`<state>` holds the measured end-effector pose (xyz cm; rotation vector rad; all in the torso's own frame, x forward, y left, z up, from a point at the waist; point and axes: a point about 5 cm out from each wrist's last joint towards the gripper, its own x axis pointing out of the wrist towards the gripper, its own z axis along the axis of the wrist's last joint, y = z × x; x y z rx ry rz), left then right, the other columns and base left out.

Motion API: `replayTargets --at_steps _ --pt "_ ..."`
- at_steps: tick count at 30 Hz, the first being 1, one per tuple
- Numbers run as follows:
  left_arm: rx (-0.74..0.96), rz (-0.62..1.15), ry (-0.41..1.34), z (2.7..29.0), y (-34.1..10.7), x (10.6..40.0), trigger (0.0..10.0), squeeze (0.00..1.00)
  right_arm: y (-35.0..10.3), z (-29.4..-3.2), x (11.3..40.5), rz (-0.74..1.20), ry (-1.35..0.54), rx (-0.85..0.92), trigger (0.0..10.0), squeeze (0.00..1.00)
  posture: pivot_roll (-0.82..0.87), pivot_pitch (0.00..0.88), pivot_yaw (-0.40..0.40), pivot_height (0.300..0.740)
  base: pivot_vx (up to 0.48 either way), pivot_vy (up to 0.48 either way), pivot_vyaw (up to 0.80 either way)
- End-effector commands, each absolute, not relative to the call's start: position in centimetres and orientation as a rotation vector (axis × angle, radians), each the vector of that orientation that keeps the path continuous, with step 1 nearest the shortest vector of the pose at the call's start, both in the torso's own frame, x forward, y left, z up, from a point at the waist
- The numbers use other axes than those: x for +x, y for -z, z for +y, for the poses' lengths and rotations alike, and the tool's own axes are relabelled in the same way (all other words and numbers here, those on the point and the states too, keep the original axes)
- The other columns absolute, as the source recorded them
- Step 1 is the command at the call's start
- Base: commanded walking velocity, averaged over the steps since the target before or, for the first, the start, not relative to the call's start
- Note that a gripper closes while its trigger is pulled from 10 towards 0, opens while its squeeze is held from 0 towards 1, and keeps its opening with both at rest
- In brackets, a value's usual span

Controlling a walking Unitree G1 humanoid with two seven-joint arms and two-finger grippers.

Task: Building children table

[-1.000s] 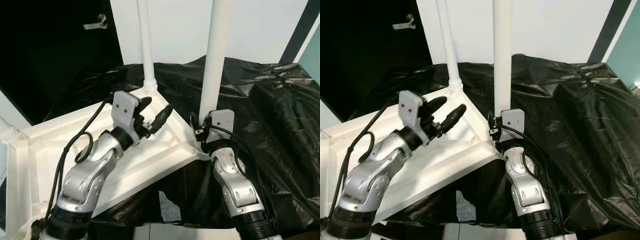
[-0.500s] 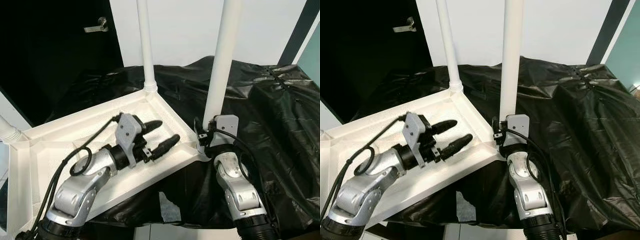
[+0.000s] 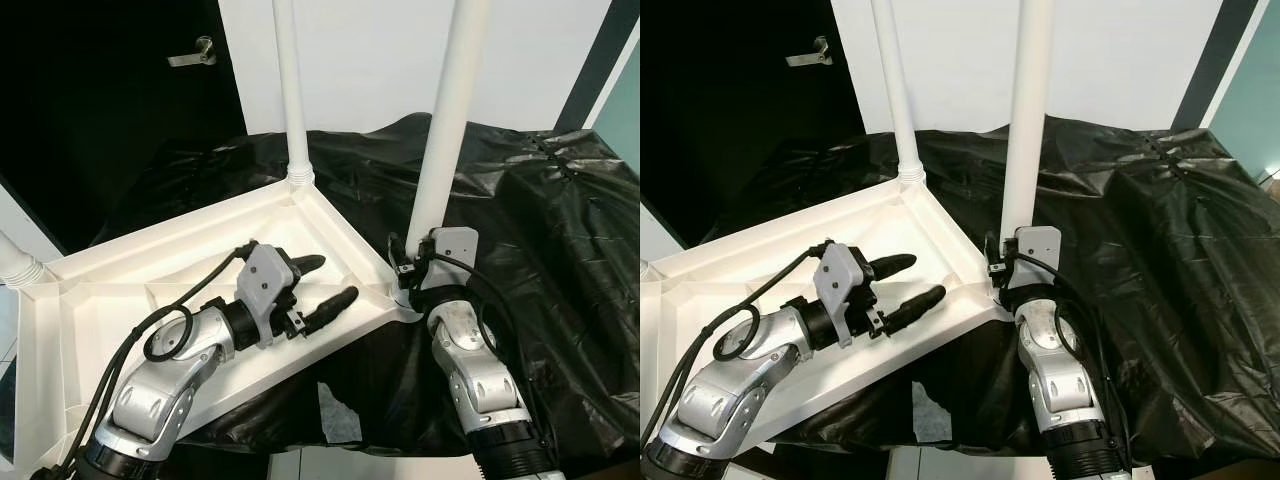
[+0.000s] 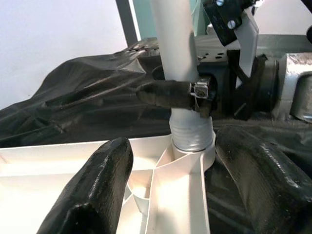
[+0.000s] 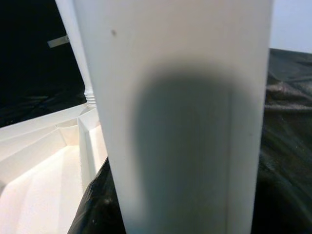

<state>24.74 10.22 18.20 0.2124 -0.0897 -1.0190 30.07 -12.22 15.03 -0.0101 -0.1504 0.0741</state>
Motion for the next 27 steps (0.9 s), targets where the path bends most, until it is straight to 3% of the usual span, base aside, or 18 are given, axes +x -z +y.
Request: replayTargets --at_steps 1,11,27 --pt "0.233 -0.061 1.082 10.3 -17.6 24.3 10.0 0.0 -13.7 -12.5 30.1 -0.081 -0.06 0.008 10.0 0.0 -0.01 0.0 0.036 0.74 0.0 0.0 0.0" --pt "0.27 -0.054 1.089 10.5 -17.3 24.3 10.0 0.0 -12.7 -13.2 29.6 -0.099 -0.078 0.069 10.0 0.0 -0.01 0.0 0.039 0.74 0.0 0.0 0.0" --pt "0.296 -0.064 1.084 11.0 -17.8 24.6 10.0 0.0 -10.1 -12.8 28.4 -0.115 -0.236 -0.064 10.0 0.0 0.0 0.0 0.071 0.74 0.0 0.0 0.0"
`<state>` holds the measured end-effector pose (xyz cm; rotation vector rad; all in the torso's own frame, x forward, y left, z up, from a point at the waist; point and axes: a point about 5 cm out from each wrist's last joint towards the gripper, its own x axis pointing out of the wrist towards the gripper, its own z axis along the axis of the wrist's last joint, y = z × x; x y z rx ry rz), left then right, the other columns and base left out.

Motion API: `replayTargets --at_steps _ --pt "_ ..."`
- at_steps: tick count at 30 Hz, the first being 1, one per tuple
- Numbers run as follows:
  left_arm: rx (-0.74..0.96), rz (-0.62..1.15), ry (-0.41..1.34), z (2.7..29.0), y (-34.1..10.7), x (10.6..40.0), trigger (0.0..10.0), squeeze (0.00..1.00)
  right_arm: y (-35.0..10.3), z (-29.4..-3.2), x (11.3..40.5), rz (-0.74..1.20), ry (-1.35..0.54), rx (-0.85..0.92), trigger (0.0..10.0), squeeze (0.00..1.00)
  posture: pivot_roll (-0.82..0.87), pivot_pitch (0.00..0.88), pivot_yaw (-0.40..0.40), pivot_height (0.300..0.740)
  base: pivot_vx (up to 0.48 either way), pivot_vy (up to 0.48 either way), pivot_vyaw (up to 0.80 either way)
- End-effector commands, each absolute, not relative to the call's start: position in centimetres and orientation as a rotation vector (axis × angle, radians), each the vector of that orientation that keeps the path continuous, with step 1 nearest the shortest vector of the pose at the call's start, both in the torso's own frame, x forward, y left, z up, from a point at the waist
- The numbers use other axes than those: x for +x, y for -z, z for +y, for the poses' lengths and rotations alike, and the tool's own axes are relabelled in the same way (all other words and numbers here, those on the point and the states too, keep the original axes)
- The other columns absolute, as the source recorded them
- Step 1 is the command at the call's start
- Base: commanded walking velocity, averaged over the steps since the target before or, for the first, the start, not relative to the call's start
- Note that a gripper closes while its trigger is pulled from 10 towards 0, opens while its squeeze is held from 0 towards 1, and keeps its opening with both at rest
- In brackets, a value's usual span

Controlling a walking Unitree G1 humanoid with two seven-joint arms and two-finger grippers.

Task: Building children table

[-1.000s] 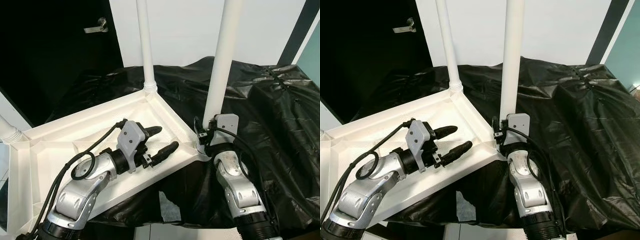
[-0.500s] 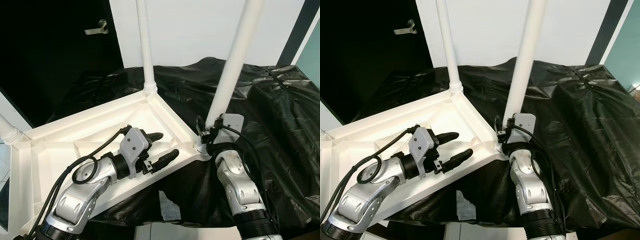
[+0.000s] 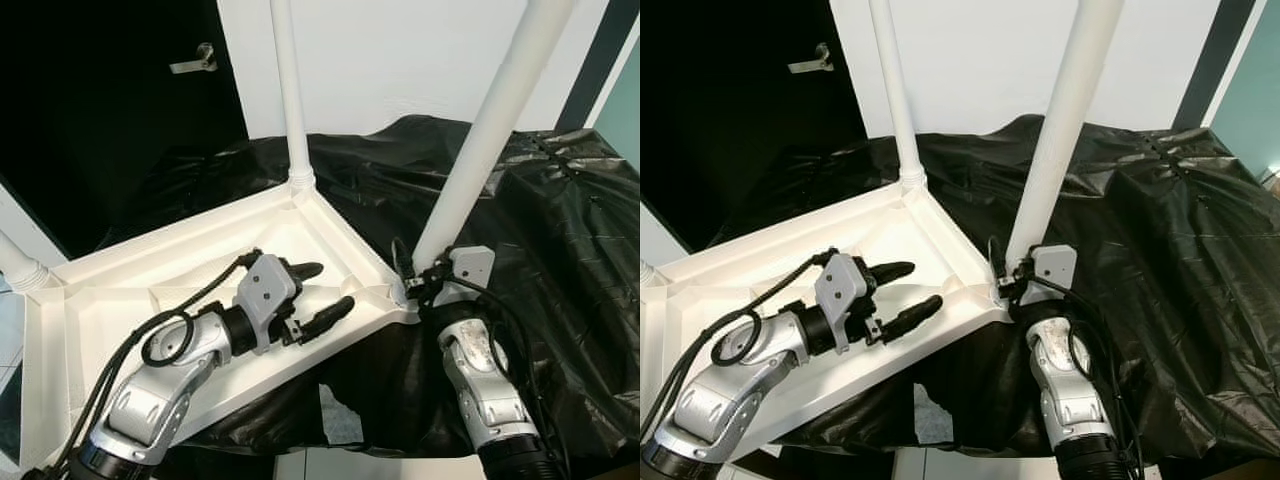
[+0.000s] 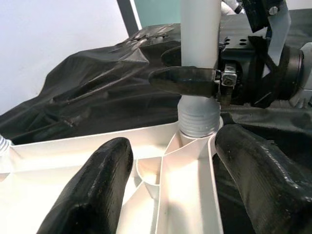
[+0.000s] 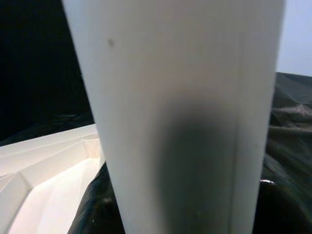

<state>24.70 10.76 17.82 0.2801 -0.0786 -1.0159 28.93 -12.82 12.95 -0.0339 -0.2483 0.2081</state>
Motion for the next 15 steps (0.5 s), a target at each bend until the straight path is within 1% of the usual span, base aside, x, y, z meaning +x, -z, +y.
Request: replayTargets --at_steps 1,3,4,5,7,12,14,15 --pt "0.296 -0.064 1.084 11.02 -17.79 24.6 10.0 0.0 -10.05 -12.83 28.38 -0.115 -0.236 -0.064 10.0 0.0 0.0 0.0 0.071 0.74 0.0 0.0 0.0" --pt "0.296 -0.064 1.084 11.02 -17.79 24.6 10.0 0.0 -10.05 -12.83 28.38 -0.115 -0.236 -0.064 10.0 0.0 0.0 0.0 0.071 0.74 0.0 0.0 0.0" --pt "0.303 -0.063 1.083 11.21 -17.88 24.63 10.0 0.0 -9.86 -12.67 28.32 -0.118 -0.275 -0.091 10.0 0.0 0.01 0.0 0.077 0.74 0.0 0.0 0.0" --pt "0.303 -0.063 1.083 11.21 -17.88 24.63 10.0 0.0 -9.86 -12.67 28.32 -0.118 -0.275 -0.091 10.0 0.0 0.01 0.0 0.077 0.74 0.0 0.0 0.0" --pt "0.314 -0.06 1.082 11.49 -17.98 24.67 10.0 0.0 -9.6 -12.39 28.19 -0.123 -0.347 -0.157 10.0 0.0 0.02 0.0 0.079 0.74 0.0 0.0 0.0" --pt "0.318 -0.058 1.081 11.62 -18.01 24.63 10.0 0.0 -9.34 -12.25 28.02 -0.136 -0.424 -0.228 10.0 0.0 0.02 0.0 0.081 0.74 0.0 0.0 0.0" --pt "0.318 -0.058 1.081 11.62 -18.01 24.63 10.0 0.0 -9.34 -12.25 28.02 -0.136 -0.424 -0.228 10.0 0.0 0.02 0.0 0.081 0.74 0.0 0.0 0.0" --pt "0.319 -0.058 1.082 11.67 -18.02 24.6 10.0 0.0 -9.27 -11.95 27.83 -0.15 -0.479 -0.27 10.0 0.0 0.02 0.0 0.081 0.74 0.0 0.0 0.0"
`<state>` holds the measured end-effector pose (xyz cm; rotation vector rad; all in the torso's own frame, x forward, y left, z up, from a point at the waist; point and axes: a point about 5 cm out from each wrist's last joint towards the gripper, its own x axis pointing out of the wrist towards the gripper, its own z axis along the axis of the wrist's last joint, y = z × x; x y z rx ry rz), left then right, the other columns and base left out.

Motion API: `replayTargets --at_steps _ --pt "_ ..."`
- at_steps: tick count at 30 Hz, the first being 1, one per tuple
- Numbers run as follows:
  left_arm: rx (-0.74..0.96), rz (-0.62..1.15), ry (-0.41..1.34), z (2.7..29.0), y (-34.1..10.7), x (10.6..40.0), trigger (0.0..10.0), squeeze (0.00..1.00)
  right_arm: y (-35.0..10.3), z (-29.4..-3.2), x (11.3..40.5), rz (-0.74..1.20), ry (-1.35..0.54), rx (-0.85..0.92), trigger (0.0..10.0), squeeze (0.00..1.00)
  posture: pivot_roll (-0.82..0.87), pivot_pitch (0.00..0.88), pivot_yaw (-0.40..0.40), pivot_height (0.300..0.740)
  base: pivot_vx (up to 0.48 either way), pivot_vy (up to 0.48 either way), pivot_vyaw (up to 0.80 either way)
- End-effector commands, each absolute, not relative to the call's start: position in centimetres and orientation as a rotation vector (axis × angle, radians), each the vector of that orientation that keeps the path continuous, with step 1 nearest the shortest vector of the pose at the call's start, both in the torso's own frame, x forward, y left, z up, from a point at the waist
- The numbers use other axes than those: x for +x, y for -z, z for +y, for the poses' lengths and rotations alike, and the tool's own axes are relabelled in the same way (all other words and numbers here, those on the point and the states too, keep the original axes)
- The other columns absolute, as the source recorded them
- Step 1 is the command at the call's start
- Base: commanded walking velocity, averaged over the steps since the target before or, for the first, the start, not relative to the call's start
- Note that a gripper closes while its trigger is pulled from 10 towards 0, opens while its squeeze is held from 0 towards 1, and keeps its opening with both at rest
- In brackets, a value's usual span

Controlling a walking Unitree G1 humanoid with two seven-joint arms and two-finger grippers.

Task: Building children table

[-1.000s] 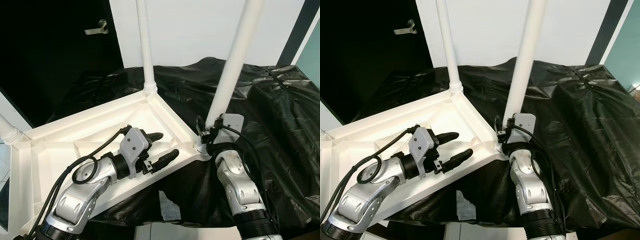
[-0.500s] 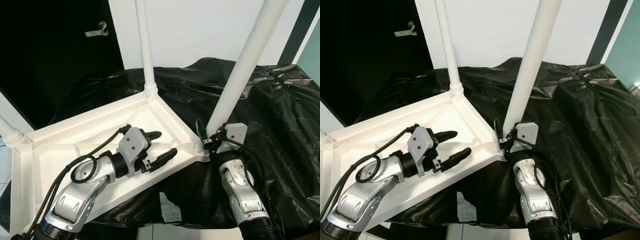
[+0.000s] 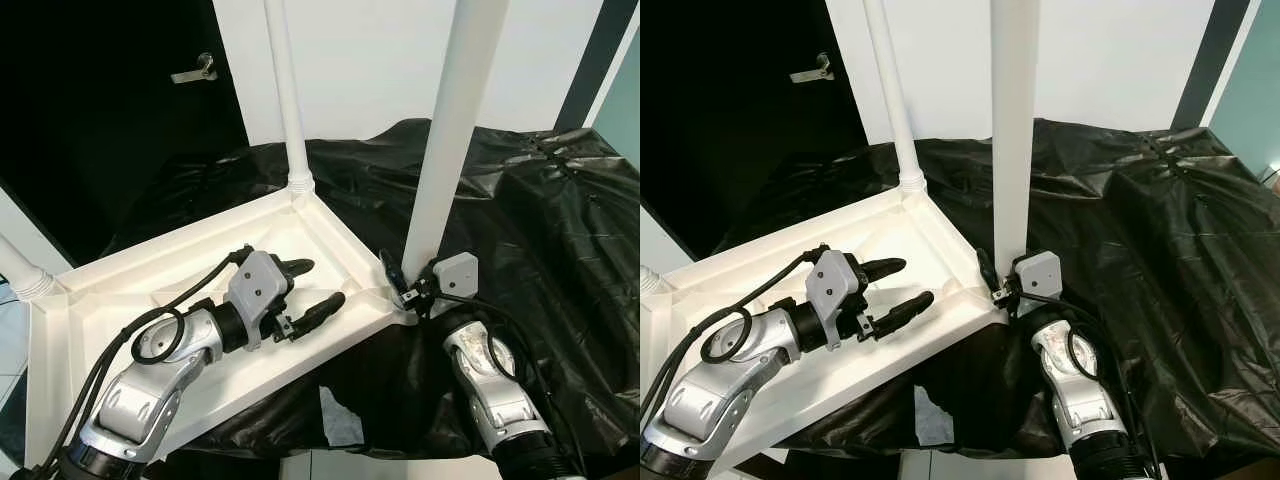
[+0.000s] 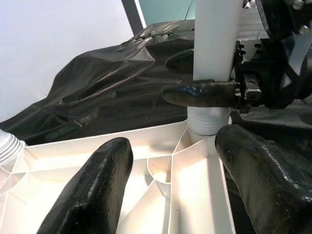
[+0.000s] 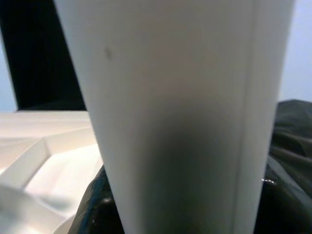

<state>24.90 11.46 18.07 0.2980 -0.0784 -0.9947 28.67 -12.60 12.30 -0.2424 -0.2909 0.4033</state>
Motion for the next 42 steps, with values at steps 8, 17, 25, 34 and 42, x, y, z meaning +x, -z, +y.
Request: replayTargets --at_steps 8,17,25,34,42 --pt "0.323 -0.061 1.081 11.7 -18.1 24.6 10.0 0.0 -9.1 -11.8 27.7 -0.15 -0.503 -0.276 10.0 0.0 0.02 0.0 0.082 0.74 0.0 0.0 0.0" --pt "0.329 -0.068 1.086 11.7 -18.2 24.7 10.0 0.0 -8.5 -12.3 28.4 -0.044 -0.464 -0.142 10.0 0.0 0.01 0.0 0.085 0.74 0.0 0.0 0.0" --pt "0.334 -0.076 1.092 11.6 -18.4 24.8 10.0 0.0 -8.3 -13.1 29.0 0.055 -0.453 -0.094 10.0 0.0 0.01 0.0 0.076 0.74 0.0 0.0 0.0" --pt "0.33 -0.081 1.095 11.5 -18.4 24.7 10.0 0.0 -8.0 -13.4 29.1 0.112 -0.443 -0.039 10.0 0.0 0.0 0.0 0.069 0.74 0.0 0.0 0.0" --pt "0.326 -0.081 1.098 11.4 -18.3 24.6 10.0 0.0 -8.0 -13.5 29.1 0.149 -0.458 -0.023 10.0 0.0 0.0 0.0 0.067 0.74 0.0 0.0 0.0"
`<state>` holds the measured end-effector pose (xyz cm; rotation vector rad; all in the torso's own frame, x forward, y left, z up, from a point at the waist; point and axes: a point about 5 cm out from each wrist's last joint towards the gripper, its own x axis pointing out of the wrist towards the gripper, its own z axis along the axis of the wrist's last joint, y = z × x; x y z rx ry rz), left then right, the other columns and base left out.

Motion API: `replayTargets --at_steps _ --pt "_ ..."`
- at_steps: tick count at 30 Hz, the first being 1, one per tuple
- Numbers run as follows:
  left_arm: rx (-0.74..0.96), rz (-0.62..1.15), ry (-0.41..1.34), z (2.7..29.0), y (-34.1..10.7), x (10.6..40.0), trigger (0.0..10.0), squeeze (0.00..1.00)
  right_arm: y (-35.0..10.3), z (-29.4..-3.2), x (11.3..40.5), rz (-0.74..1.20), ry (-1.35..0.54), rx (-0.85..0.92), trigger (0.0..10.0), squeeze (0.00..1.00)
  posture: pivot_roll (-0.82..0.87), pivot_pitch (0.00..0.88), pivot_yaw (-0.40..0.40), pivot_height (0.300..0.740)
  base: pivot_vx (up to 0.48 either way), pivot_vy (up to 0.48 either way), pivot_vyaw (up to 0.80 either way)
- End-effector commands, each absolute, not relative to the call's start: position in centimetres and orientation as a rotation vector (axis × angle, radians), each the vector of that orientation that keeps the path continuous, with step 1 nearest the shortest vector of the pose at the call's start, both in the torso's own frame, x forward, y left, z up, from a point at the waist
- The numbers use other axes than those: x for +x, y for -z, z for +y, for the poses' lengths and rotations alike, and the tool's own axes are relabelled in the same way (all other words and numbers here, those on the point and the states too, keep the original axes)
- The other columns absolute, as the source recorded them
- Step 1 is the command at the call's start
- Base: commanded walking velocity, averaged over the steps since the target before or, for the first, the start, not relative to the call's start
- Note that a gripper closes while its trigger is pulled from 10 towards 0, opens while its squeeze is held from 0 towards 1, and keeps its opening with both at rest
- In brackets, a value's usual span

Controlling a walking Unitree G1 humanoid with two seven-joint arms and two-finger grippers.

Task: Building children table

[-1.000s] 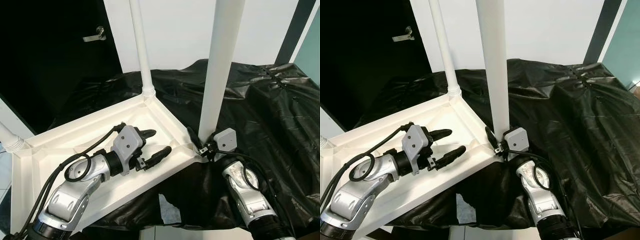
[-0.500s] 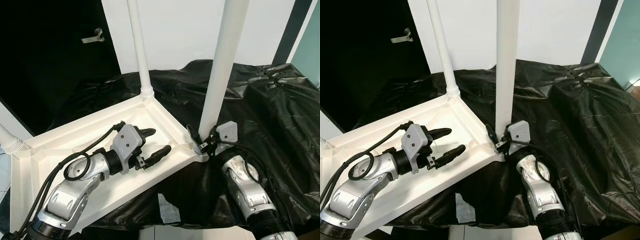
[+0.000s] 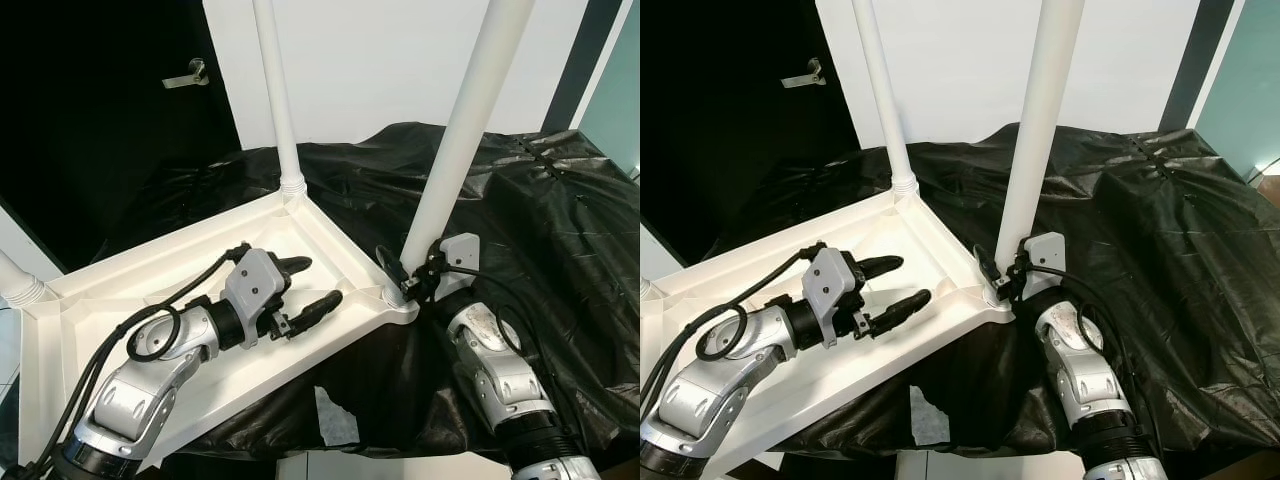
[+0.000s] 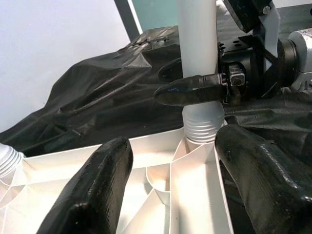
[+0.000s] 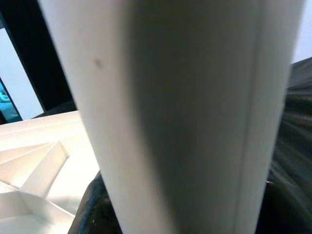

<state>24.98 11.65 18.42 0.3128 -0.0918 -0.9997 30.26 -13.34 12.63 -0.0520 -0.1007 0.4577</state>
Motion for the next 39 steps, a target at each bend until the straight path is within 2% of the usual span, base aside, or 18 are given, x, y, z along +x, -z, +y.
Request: replayTargets --at_steps 1,12,28,39 --pt "0.325 -0.082 1.098 11.3 -18.3 24.6 10.0 0.0 -8.0 -13.6 29.2 0.156 -0.461 -0.024 10.0 0.0 0.0 0.0 0.067 0.74 0.0 0.0 0.0" --pt "0.316 -0.088 1.097 11.3 -18.3 24.6 10.0 0.0 -8.4 -14.0 29.8 0.215 -0.521 -0.081 10.0 0.0 0.0 0.0 0.059 0.74 0.0 0.0 0.0" --pt "0.309 -0.094 1.087 11.4 -18.4 24.5 10.0 0.0 -8.7 -13.9 29.8 0.162 -0.637 -0.331 10.0 0.0 0.01 0.0 0.054 0.74 0.0 0.0 0.0" --pt "0.31 -0.095 1.084 11.5 -18.5 24.6 10.0 0.0 -8.7 -13.6 28.4 0.057 -0.611 -0.232 10.0 0.0 0.0 0.0 0.064 0.74 0.0 0.0 0.0"
